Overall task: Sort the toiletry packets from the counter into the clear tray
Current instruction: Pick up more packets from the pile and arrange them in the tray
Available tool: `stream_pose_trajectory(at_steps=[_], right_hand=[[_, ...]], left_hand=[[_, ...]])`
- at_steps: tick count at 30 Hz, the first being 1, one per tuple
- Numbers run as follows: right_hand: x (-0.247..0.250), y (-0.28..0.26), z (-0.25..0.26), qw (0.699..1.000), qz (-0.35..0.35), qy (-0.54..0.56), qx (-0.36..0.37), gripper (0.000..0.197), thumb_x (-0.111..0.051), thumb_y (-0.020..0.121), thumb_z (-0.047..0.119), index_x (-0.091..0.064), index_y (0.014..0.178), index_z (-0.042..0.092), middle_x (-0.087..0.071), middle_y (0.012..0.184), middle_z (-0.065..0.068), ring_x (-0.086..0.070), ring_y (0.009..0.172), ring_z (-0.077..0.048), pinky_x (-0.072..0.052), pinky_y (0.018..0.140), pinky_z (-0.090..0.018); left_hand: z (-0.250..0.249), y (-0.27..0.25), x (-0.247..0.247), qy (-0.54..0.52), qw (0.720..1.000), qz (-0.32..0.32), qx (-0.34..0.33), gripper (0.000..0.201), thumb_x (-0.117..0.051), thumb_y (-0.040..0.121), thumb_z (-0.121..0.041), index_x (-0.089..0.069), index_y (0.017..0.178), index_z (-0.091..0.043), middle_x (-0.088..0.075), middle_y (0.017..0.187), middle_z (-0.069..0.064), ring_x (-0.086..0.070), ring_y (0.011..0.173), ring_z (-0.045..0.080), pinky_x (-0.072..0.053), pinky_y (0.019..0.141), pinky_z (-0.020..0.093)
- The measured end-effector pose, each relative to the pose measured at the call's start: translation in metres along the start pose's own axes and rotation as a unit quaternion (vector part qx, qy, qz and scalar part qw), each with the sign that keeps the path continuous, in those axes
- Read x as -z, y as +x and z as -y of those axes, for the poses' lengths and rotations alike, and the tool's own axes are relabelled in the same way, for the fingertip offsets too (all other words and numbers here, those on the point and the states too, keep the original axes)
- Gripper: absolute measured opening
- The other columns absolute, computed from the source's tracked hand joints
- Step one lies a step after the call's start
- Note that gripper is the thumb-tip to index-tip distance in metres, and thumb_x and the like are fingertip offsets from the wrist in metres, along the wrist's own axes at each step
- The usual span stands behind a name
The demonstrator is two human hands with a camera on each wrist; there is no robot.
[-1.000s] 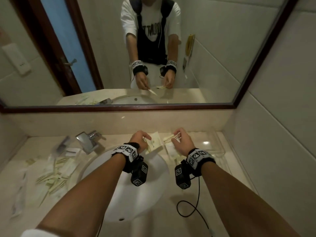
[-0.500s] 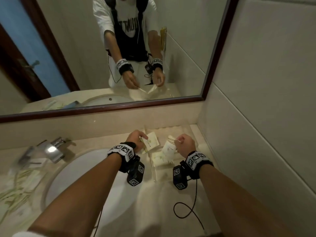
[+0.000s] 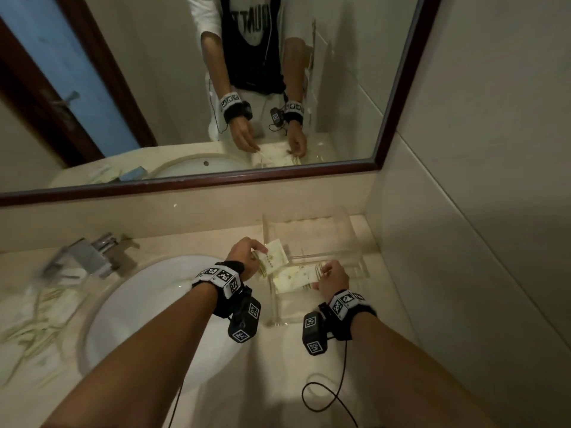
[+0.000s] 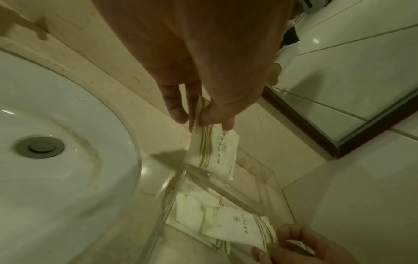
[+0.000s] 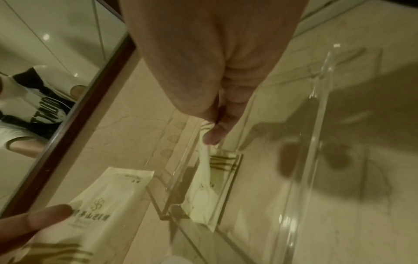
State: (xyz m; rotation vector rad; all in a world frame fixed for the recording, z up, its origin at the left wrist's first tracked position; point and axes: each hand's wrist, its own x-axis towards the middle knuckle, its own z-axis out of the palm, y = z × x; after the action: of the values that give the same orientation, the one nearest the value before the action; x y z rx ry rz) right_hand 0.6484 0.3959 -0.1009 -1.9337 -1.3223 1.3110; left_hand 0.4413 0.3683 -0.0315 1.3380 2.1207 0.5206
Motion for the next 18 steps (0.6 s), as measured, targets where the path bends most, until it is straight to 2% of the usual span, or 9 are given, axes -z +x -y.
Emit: stream_pose_trajectory(at_steps=[3, 5, 6, 7, 9, 10, 12, 14, 18], right_hand=[[-0.010, 0.004, -0.003, 0.999, 0.029, -0.019, -0.014, 0.034, -0.073, 0.074, -0.009, -0.052, 0.091, 0.012, -0.055, 0.100, -0.007, -0.052, 0.084, -0.022, -0.042, 0.060, -0.021], [-0.019, 0.007, -0.004, 0.999, 0.042, -0.031, -0.014, 0.031, -0.069, 0.078, -0.008, -0.053, 0.092, 0.013, -0.054, 0.101, -0.006, -0.051, 0.085, -0.021, -0.034, 0.049, -0.017], [-0.023, 0.008, -0.005, 0.998, 0.047, -0.034, -0.016, 0.026, -0.064, 0.081, -0.007, -0.053, 0.092, 0.014, -0.054, 0.102, -0.006, -0.053, 0.086, -0.022, -0.039, 0.050, -0.017], [-0.028, 0.009, -0.005, 0.998, 0.049, -0.038, -0.015, 0.019, -0.056, 0.084, -0.003, -0.053, 0.092, 0.014, -0.057, 0.104, -0.006, -0.058, 0.088, -0.024, -0.048, 0.056, -0.022], [-0.035, 0.011, -0.007, 0.997, 0.054, -0.051, -0.009, 0.016, -0.043, 0.088, 0.004, -0.053, 0.091, 0.016, -0.062, 0.108, -0.011, -0.064, 0.093, -0.031, -0.058, 0.076, -0.037], [-0.038, 0.011, -0.007, 0.996, 0.058, -0.063, -0.002, 0.016, -0.041, 0.089, 0.006, -0.053, 0.091, 0.016, -0.062, 0.108, -0.012, -0.064, 0.094, -0.031, -0.057, 0.080, -0.038], [-0.041, 0.012, -0.009, 0.993, 0.061, -0.099, 0.019, 0.014, -0.041, 0.091, 0.005, -0.050, 0.091, 0.016, -0.060, 0.104, -0.009, -0.058, 0.090, -0.024, -0.048, 0.075, -0.028], [-0.041, 0.012, -0.008, 0.989, 0.065, -0.128, 0.040, 0.015, -0.042, 0.091, 0.001, -0.048, 0.089, 0.014, -0.058, 0.101, -0.007, -0.053, 0.087, -0.022, -0.039, 0.071, -0.024], [-0.037, 0.011, -0.007, 0.984, 0.055, -0.158, 0.066, 0.028, -0.043, 0.080, -0.012, -0.053, 0.093, 0.010, -0.054, 0.117, -0.011, -0.055, 0.098, -0.027, -0.039, 0.073, -0.026]], left_hand=[[0.007, 0.001, 0.004, -0.004, 1.000, -0.002, 0.018, 0.033, -0.044, 0.087, 0.008, -0.066, 0.095, -0.016, -0.056, 0.124, 0.010, -0.055, 0.113, 0.027, -0.044, 0.081, 0.023], [0.012, 0.002, 0.006, -0.009, 1.000, -0.002, 0.027, 0.031, -0.046, 0.087, 0.008, -0.067, 0.099, -0.013, -0.055, 0.123, 0.009, -0.056, 0.111, 0.026, -0.043, 0.079, 0.022], [0.015, 0.002, 0.007, -0.008, 0.999, -0.002, 0.031, 0.031, -0.046, 0.087, 0.007, -0.067, 0.100, -0.012, -0.055, 0.124, 0.009, -0.055, 0.112, 0.026, -0.042, 0.079, 0.022], [0.017, 0.002, 0.008, -0.006, 0.999, -0.003, 0.035, 0.031, -0.046, 0.088, 0.007, -0.067, 0.101, -0.012, -0.055, 0.124, 0.009, -0.055, 0.112, 0.025, -0.042, 0.079, 0.021], [0.022, 0.001, 0.009, -0.003, 0.999, -0.003, 0.042, 0.033, -0.045, 0.087, 0.007, -0.066, 0.101, -0.013, -0.054, 0.124, 0.008, -0.055, 0.113, 0.025, -0.041, 0.079, 0.021], [0.023, 0.000, 0.010, -0.002, 0.999, -0.001, 0.044, 0.034, -0.044, 0.087, 0.008, -0.066, 0.101, -0.013, -0.054, 0.124, 0.008, -0.054, 0.113, 0.025, -0.041, 0.079, 0.020], [0.025, 0.000, 0.012, -0.002, 0.999, 0.002, 0.045, 0.036, -0.041, 0.087, 0.008, -0.066, 0.100, -0.014, -0.054, 0.124, 0.008, -0.054, 0.114, 0.025, -0.040, 0.080, 0.020], [0.026, 0.000, 0.013, 0.002, 0.999, 0.003, 0.043, 0.036, -0.040, 0.087, 0.008, -0.065, 0.099, -0.015, -0.055, 0.125, 0.008, -0.054, 0.116, 0.025, -0.040, 0.081, 0.020], [0.025, 0.002, 0.014, 0.002, 0.999, 0.006, 0.041, 0.035, -0.040, 0.087, 0.008, -0.064, 0.097, -0.017, -0.054, 0.126, 0.008, -0.053, 0.119, 0.027, -0.040, 0.082, 0.020]])
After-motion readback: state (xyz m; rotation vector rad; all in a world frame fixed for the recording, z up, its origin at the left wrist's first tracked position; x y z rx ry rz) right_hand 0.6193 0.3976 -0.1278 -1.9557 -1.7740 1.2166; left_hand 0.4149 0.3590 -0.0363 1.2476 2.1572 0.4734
